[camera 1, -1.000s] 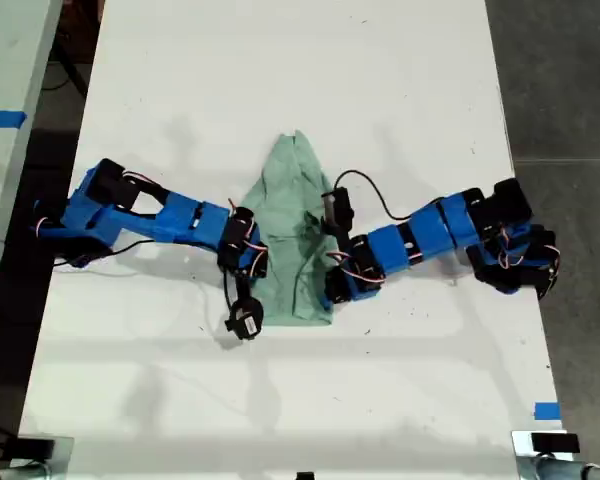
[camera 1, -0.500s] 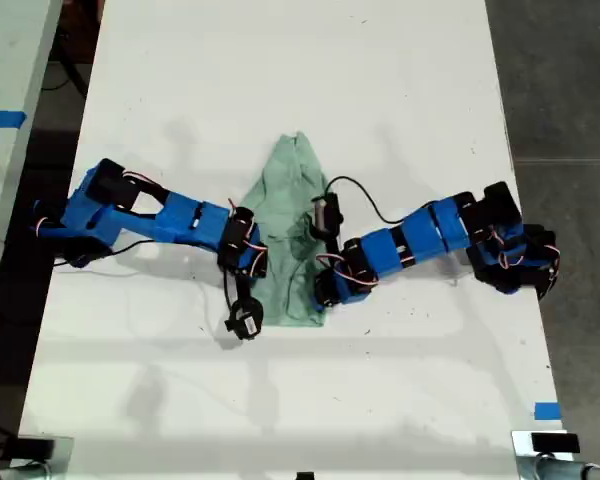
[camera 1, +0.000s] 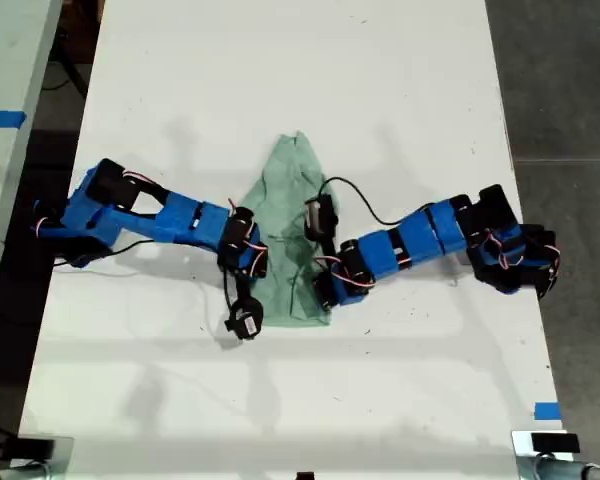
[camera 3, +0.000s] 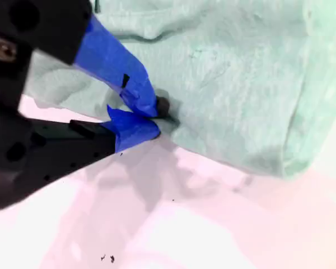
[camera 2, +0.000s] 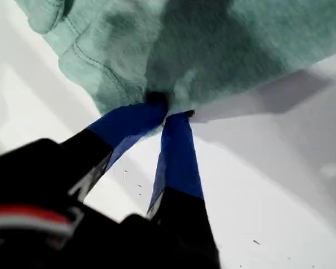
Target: Fold t shirt
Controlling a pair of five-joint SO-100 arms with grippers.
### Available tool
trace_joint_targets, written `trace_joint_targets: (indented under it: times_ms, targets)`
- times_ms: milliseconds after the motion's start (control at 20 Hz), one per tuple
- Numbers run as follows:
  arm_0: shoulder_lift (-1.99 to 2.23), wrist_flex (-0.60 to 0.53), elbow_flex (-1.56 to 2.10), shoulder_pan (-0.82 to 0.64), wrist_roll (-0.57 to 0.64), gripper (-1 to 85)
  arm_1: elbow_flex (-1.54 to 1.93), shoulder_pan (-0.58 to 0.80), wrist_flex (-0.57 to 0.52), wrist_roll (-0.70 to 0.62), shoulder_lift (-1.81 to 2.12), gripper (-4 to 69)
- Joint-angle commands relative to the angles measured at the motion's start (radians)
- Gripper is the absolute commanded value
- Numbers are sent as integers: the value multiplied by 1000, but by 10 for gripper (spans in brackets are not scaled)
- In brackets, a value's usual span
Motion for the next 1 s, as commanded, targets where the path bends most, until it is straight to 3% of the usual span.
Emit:
trace_joint_targets:
  times_ms: [0, 300, 950]
  targets:
    - [89, 3, -74, 6, 37, -1, -106, -6, 63, -51, 103, 17]
    - [273, 78, -71, -72, 127, -1, -94, 97, 83, -190, 331, 16]
    - [437, 121, 9, -526, 420, -1, -6, 569, 77, -541, 540, 16]
